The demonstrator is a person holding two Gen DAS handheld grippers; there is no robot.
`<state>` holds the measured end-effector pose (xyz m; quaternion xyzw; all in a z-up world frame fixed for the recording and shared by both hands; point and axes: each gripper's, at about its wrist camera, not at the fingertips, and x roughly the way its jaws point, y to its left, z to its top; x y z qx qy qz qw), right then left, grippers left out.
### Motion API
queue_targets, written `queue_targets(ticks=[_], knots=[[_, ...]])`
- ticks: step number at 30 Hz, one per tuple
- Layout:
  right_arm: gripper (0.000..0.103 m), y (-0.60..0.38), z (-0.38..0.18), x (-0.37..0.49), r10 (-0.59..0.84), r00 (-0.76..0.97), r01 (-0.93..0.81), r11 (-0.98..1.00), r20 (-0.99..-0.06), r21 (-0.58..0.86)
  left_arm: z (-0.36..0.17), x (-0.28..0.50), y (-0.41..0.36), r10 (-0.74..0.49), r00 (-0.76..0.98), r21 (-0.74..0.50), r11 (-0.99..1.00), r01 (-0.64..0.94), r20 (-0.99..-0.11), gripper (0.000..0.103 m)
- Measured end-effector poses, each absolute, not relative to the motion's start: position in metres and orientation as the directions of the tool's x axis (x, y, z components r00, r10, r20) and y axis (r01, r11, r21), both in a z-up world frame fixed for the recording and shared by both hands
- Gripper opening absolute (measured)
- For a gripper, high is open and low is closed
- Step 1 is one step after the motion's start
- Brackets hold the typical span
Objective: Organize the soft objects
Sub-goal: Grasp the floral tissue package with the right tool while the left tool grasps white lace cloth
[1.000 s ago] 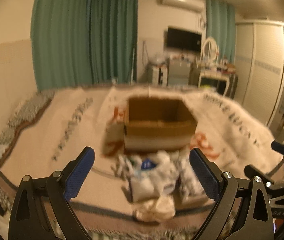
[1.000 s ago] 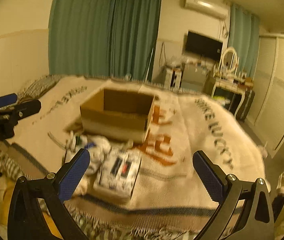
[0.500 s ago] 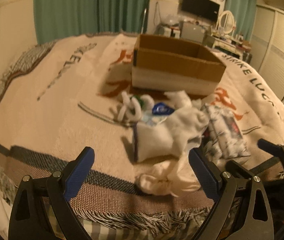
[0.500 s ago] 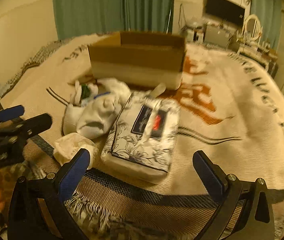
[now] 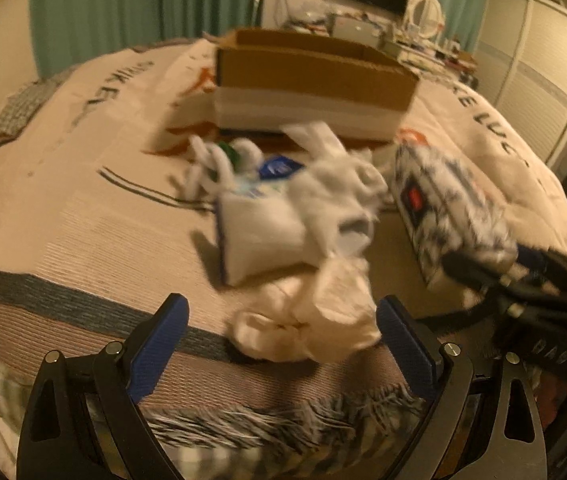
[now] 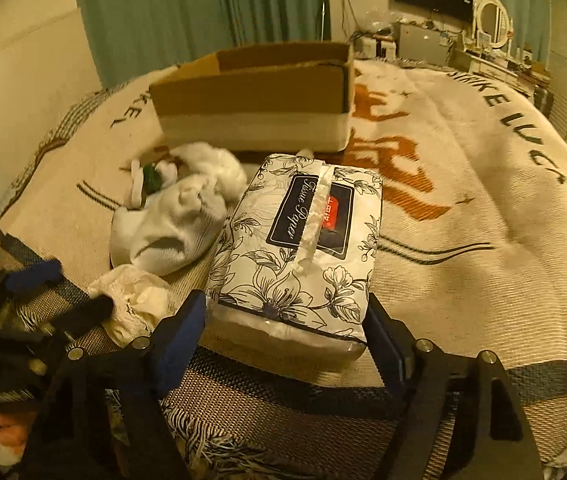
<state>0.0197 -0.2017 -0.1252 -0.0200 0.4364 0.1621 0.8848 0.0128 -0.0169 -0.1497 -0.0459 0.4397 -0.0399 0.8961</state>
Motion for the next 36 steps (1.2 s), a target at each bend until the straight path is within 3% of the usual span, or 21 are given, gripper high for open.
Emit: queue_targets(ticks=[6,14,21,24,36], knots=[[0.076,-0.205,-0.120,0.017,0.264,0.584,-0.307,0.947,-0.767,0.093,-0.168,0.029,-0.032,-0.146,0.552,-0.134,0.989,0.063,-0.821,0.095],[0.075,-0.208,-0.119,0.014,0.257,0.588,-0.298,0.950,-0.767,0.090,-0.182,0.037,-0.037,-0.156,0.531,-0.130,0.988,0.086,-0.833,0.079],[0.075,-0.202,-0.116,0.009,0.263,0.593,-0.308,0.947,-0.761,0.087,-0.180,0.033,-0.035,-0.175,0.525,-0.139,0.984,0.109,-0.833,0.044],[0.073,-0.200,-0.111,0.005,0.257,0.611,-0.314,0.947,-0.748,0.069,-0.172,0.027,-0.033,-0.180,0.543,-0.139,0.983,0.117,-0.820,0.035],[0.069,-0.198,-0.073,-0.009,0.256,0.700,-0.329,0.944,-0.666,0.017,-0.117,0.017,-0.032,-0.180,0.671,-0.104,0.983,0.153,-0.720,0.031]])
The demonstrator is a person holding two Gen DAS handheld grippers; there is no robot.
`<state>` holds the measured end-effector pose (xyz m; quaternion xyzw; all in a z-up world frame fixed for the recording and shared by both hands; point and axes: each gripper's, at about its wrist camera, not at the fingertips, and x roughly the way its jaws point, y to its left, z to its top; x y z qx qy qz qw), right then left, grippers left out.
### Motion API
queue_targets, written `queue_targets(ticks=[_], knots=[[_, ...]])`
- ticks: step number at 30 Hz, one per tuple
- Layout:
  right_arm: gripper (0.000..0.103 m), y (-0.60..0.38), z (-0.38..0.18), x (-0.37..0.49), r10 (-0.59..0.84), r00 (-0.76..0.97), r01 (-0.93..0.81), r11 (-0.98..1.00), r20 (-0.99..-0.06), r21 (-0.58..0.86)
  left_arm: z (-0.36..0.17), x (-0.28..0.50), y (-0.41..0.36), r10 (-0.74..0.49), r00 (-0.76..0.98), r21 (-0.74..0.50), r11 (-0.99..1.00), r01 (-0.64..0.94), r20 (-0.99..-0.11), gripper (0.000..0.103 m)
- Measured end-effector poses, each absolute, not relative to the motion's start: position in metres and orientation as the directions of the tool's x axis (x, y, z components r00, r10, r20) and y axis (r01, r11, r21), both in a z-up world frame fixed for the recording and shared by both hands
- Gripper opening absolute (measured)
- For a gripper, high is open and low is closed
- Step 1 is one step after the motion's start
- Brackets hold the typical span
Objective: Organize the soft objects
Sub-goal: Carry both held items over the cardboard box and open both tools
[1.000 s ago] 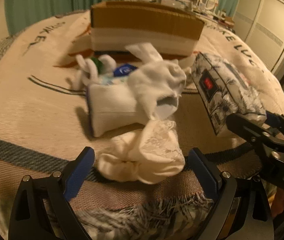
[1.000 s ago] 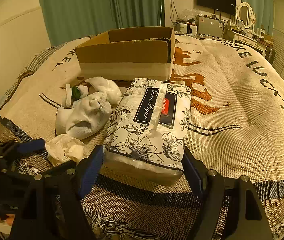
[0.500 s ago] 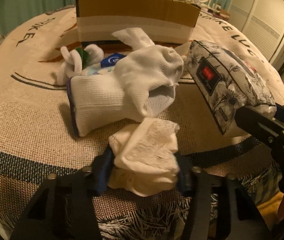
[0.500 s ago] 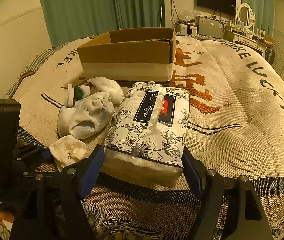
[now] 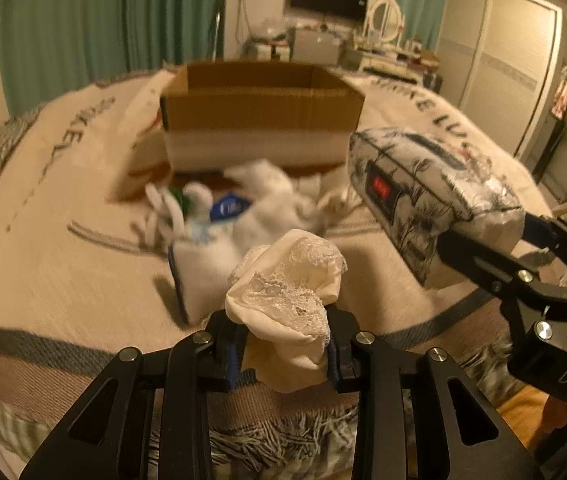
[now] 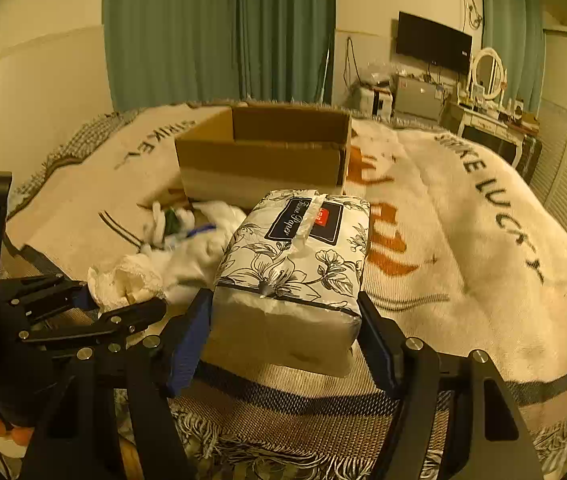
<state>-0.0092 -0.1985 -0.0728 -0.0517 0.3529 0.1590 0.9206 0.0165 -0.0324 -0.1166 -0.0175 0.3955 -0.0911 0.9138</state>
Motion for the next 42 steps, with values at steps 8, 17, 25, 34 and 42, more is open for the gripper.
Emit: queue_targets(ticks=[8,17,25,34,42], knots=[[0.069,-0.200,-0.024,-0.001,0.287,0.769,-0.349,0.937,-0.571,0.001,-0.061,0.034,-0.021,-0.179,0.757,-0.099,0.984,0.151,-0.628,0.031],[0.069,-0.190,0.039,0.061,0.334,0.825,-0.384,0.923,-0.457,-0.017,0.000,0.102,-0.014,-0.182,0.805,-0.069,0.982,0.174,-0.564,0.031],[0.069,-0.172,0.054,0.152,0.348,0.822,-0.397,0.918,-0.450,-0.015,-0.004,0.185,-0.013,-0.106,0.835,0.024,0.990,0.141,-0.540,0.032],[0.069,-0.161,-0.016,0.232,0.380,0.736,-0.414,0.907,-0.561,0.072,-0.064,0.255,-0.013,-0.165,0.766,0.025,0.973,0.230,-0.621,0.045],[0.083,-0.174,-0.043,0.240,0.364,0.723,-0.380,0.919,-0.587,0.102,-0.070,0.254,-0.013,-0.108,0.796,0.062,0.982,0.179,-0.595,0.084]])
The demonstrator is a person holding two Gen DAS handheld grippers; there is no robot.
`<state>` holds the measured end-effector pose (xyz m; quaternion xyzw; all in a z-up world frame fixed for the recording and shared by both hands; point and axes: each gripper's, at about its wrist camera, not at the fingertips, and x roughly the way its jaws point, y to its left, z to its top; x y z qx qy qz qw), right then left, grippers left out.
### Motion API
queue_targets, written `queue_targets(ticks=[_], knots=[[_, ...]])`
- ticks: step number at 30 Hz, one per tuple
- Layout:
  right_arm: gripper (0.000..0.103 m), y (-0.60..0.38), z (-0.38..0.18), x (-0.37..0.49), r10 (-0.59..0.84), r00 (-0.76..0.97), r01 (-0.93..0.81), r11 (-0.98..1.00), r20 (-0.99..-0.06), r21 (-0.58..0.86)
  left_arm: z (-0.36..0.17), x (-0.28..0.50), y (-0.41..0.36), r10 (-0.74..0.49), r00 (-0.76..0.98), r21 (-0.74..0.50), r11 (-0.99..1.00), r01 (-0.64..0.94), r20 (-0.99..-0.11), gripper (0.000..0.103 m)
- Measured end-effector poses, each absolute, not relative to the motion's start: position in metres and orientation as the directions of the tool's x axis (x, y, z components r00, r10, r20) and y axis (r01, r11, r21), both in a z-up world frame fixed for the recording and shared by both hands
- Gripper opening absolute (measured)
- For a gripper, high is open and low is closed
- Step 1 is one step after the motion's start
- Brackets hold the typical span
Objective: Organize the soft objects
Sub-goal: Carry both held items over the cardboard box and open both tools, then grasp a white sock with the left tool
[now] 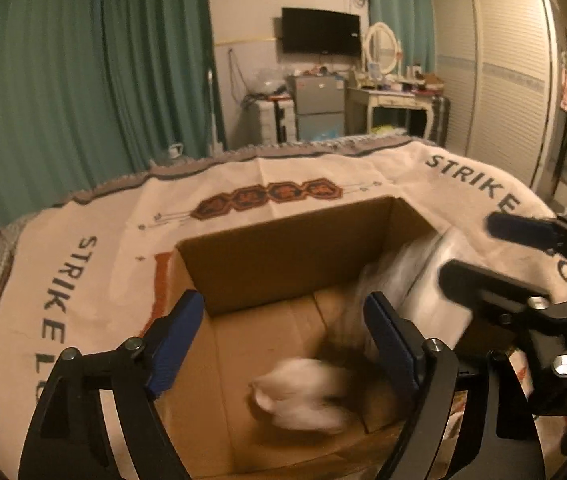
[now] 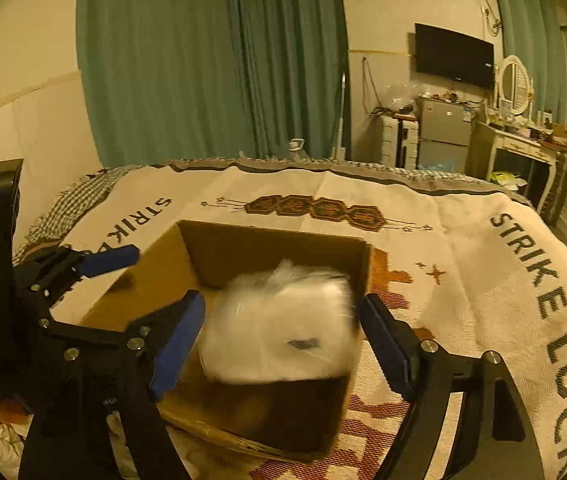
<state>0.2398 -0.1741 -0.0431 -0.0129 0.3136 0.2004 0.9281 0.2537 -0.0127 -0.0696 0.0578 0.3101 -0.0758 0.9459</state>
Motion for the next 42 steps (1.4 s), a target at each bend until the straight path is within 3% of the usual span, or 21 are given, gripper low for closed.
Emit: queue_targets(ticks=[8,10,12,14,18,23,32,39,42], knots=[[0.092,-0.192,0.012,0.200,0.317,0.789,-0.353,0.935,-0.525,0.035,-0.010,0.203,0.000,-0.050,0.882,0.107,0.988,0.113,-0.468,0.084],[0.092,-0.192,0.027,0.185,0.293,0.806,-0.345,0.939,-0.514,-0.006,0.012,0.178,0.003,-0.033,0.910,0.119,0.989,0.090,-0.413,0.092],[0.097,-0.196,0.044,0.163,0.285,0.818,-0.342,0.939,-0.500,-0.024,0.030,0.153,0.008,-0.019,0.932,0.108,0.992,0.063,-0.362,0.092],[0.103,-0.199,0.054,0.144,0.286,0.820,-0.346,0.938,-0.497,-0.031,0.041,0.132,0.013,-0.021,0.940,0.089,0.995,0.054,-0.341,0.093],[0.103,-0.203,0.058,0.106,0.290,0.812,-0.370,0.927,-0.506,-0.062,0.037,0.096,0.017,-0.015,0.940,0.067,0.997,0.040,-0.339,0.093],[0.103,-0.209,0.035,0.080,0.259,0.805,-0.356,0.930,-0.534,-0.086,-0.006,0.080,0.014,0.022,0.894,0.026,1.000,-0.012,-0.447,0.093],[0.103,-0.221,-0.051,0.072,0.163,0.734,-0.258,0.965,-0.659,-0.048,-0.107,0.077,-0.029,-0.026,0.774,0.022,0.998,0.052,-0.633,0.092],[0.103,-0.225,-0.081,0.075,0.171,0.689,-0.244,0.970,-0.704,-0.003,-0.157,0.083,-0.054,-0.107,0.671,-0.026,0.991,0.129,-0.734,0.091],[0.103,-0.226,-0.082,0.076,0.214,0.675,-0.255,0.966,-0.706,0.049,-0.171,0.087,-0.060,-0.064,0.641,0.033,0.990,0.139,-0.765,0.091]])
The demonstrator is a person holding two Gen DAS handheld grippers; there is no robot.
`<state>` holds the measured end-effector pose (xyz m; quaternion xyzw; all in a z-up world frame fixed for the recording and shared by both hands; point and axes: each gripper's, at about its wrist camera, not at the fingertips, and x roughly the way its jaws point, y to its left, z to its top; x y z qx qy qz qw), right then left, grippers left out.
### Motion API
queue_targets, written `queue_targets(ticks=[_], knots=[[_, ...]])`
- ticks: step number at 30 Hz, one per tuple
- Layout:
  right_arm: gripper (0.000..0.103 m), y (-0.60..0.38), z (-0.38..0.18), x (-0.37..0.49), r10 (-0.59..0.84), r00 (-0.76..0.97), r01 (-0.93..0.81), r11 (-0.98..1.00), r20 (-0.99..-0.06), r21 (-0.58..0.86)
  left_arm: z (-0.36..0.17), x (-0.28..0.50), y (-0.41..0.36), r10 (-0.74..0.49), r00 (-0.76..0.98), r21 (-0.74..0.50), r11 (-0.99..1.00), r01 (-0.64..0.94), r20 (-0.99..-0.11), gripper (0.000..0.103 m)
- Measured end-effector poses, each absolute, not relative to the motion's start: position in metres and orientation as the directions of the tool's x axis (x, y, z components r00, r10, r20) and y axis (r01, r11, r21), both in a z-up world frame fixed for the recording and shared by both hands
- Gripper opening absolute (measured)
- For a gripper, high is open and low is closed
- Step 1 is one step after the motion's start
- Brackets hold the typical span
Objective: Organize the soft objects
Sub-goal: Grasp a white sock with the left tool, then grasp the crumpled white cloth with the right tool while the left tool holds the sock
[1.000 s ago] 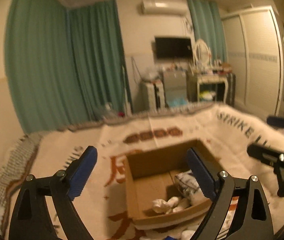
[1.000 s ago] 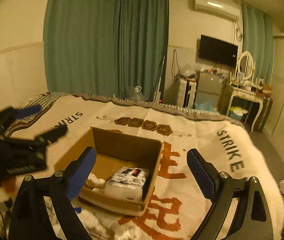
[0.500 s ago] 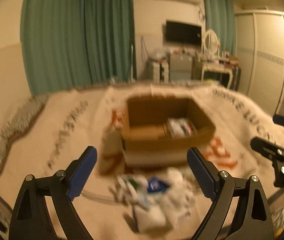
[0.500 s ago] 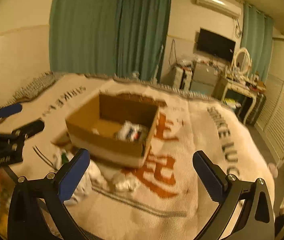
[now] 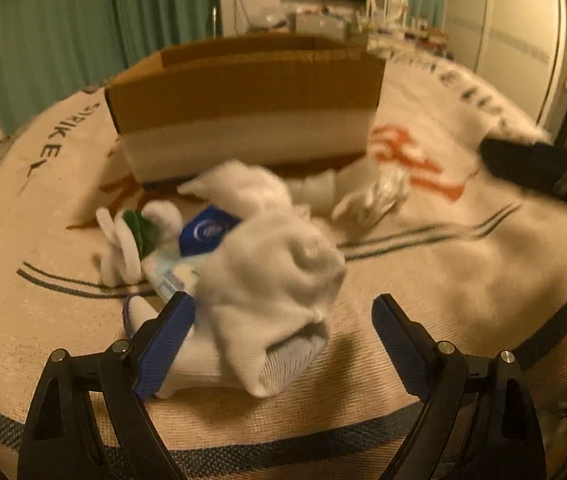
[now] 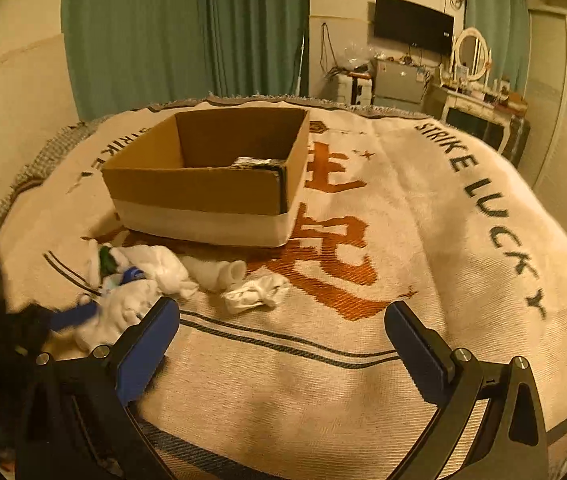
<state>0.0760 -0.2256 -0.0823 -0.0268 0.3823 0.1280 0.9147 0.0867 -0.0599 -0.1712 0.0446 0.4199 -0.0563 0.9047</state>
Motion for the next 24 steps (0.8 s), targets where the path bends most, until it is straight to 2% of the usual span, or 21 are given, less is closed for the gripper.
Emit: queue_targets(ticks=[2,4,7,9,19,24], knots=[[0.103,-0.224,-0.083,0.075,0.218,0.675,-0.257,0.965,-0.705,0.052,-0.173,0.089,-0.059,-0.055,0.639,0.042,0.990,0.136,-0.767,0.090],[0.103,-0.223,-0.083,0.075,0.212,0.676,-0.254,0.966,-0.706,0.046,-0.172,0.088,-0.055,-0.047,0.642,0.043,0.991,0.124,-0.766,0.072],[0.103,-0.225,-0.085,0.075,0.210,0.669,-0.245,0.968,-0.713,0.056,-0.169,0.086,-0.047,-0.046,0.644,0.040,0.992,0.119,-0.763,0.058],[0.103,-0.226,-0.086,0.075,0.208,0.668,-0.241,0.969,-0.715,0.057,-0.165,0.082,-0.042,-0.071,0.644,0.011,0.992,0.123,-0.762,0.053],[0.103,-0.220,-0.081,0.069,0.205,0.686,-0.248,0.968,-0.698,0.040,-0.099,0.068,0.000,-0.151,0.727,-0.102,0.988,0.112,-0.670,0.051],[0.103,-0.207,-0.080,0.070,0.236,0.681,-0.279,0.959,-0.693,0.052,-0.080,0.087,0.031,-0.073,0.755,-0.056,0.997,0.048,-0.652,0.051]])
